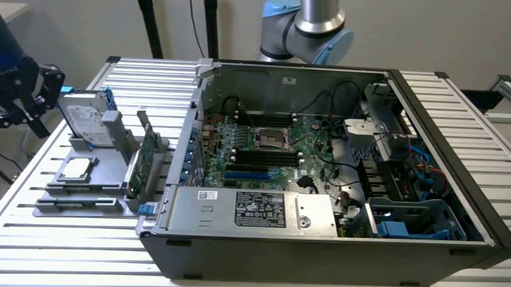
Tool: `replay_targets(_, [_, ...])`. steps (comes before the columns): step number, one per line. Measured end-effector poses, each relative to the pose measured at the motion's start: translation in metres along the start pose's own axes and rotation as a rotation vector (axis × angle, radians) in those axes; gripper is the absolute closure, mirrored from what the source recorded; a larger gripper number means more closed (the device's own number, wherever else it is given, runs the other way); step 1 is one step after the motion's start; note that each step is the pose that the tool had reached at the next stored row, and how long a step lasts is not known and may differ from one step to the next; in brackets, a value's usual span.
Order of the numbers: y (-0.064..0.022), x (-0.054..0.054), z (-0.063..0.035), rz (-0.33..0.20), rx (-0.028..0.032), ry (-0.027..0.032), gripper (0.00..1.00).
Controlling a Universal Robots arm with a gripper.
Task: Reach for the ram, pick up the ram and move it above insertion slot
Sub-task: 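Pick up the ram and move it above insertion slot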
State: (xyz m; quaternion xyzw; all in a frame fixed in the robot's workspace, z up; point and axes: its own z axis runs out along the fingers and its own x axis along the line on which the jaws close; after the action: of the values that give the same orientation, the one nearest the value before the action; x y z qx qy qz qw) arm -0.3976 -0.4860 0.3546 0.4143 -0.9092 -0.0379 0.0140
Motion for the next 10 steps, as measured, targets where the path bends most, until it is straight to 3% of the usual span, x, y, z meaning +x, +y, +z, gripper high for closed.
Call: replay_targets(10, [-0.0002, 0.0, 0.0025, -0.181, 0.0017, 0.0061, 0.89])
